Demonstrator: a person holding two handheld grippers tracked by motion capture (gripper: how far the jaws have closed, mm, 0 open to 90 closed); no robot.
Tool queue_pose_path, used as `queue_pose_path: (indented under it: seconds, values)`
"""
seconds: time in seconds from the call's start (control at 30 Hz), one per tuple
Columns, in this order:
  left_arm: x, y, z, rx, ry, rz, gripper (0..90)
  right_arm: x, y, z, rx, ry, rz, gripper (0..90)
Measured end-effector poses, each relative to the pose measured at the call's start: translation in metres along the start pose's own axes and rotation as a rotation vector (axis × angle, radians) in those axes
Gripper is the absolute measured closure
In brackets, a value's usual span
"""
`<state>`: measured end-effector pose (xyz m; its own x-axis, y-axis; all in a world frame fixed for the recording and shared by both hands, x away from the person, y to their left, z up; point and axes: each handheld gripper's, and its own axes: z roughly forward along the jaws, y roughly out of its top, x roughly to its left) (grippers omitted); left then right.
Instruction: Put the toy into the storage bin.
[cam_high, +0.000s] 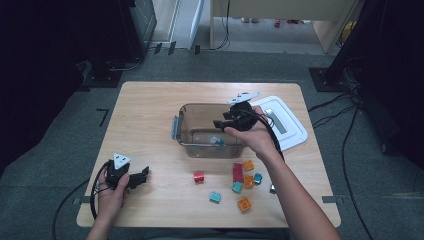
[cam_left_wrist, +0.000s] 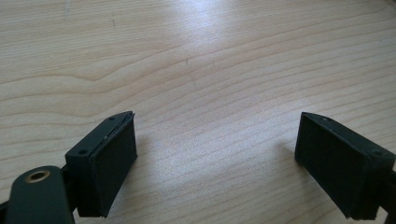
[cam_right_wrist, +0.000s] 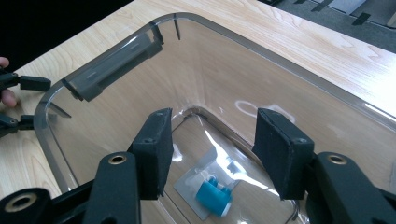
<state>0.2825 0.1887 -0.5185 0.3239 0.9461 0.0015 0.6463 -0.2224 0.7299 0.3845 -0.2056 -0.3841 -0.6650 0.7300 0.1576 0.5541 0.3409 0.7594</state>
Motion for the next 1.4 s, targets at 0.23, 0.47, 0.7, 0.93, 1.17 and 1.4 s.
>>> queue_pose_path:
  seconds: [0.23, 0.47, 0.7, 0.93, 1.17, 1.4]
  values:
    - [0.000, 0.000, 0.000, 0.000, 0.000, 0.001, 12.8, 0.008, 0.000, -0.010, -0.023, 0.010, -0.020, 45.1]
    - [0.000, 0.000, 0.000, -0.001, 0.001, 0.000, 12.8, 0.018, -0.006, -0.022, -0.049, 0.030, -0.038, 44.8]
    - [0.000, 0.000, 0.000, -0.001, 0.001, 0.000, 12.8, 0.035, -0.016, -0.033, -0.068, 0.073, -0.068, 44.8]
    - [0.000, 0.000, 0.000, 0.000, 0.000, 0.000, 12.8, 0.056, -0.028, -0.036, -0.077, 0.148, -0.110, 45.0]
    - [0.000, 0.000, 0.000, 0.002, -0.001, 0.000, 12.8, 0.074, -0.042, -0.029, -0.073, 0.217, -0.144, 45.3]
    - [0.000, 0.000, 0.000, 0.002, -0.001, 0.000, 12.7, 0.084, -0.059, -0.013, -0.071, 0.235, -0.169, 46.8]
